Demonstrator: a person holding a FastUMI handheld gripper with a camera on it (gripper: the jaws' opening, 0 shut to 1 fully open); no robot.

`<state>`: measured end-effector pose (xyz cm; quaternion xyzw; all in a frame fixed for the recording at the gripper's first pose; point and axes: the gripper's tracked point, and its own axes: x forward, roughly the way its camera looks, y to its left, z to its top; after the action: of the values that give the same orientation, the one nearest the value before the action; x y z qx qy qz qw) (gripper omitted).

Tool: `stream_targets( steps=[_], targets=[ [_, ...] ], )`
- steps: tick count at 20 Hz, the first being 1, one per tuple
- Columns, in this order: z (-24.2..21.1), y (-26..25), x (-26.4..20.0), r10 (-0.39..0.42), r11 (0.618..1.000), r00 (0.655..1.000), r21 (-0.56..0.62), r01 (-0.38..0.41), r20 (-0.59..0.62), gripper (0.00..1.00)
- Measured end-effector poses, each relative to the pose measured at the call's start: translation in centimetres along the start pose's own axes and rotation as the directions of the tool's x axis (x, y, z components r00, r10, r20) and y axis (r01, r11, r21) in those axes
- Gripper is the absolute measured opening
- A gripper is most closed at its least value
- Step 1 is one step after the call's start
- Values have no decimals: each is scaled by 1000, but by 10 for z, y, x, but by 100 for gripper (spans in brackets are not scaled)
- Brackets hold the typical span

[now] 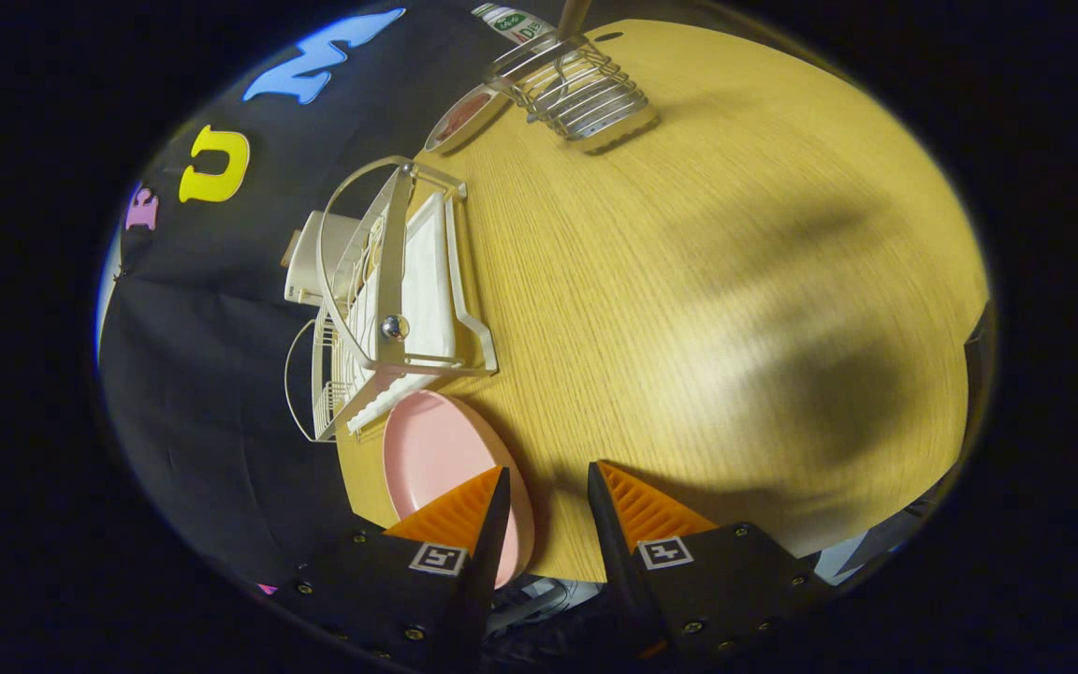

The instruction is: Take the plate from the dish rack, then take the spoon from the basket and place it into the plate.

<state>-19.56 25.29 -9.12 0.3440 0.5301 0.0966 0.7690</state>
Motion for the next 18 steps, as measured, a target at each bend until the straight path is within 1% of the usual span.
stream_targets(
  steps=[3,5,7,9,11,12,13,16,18],
  targets=[
    [43,-4,-20,-38,999,989,5,37,146,52],
    [80,-4,-40,-65,998,963,15,63,262,52],
    [121,-2,-58,-91,996,921,30,86,380,52],
    [161,-1,-79,-117,993,864,71,94,490,52],
    [191,-5,-95,-154,987,804,127,98,575,52],
    [204,-9,-100,-170,983,778,155,95,605,52],
    [212,-11,-102,-182,980,762,181,87,621,52],
    [232,-18,-100,-202,971,738,231,65,644,52],
    [245,-19,-97,-199,966,731,258,32,653,52]
  ],
)
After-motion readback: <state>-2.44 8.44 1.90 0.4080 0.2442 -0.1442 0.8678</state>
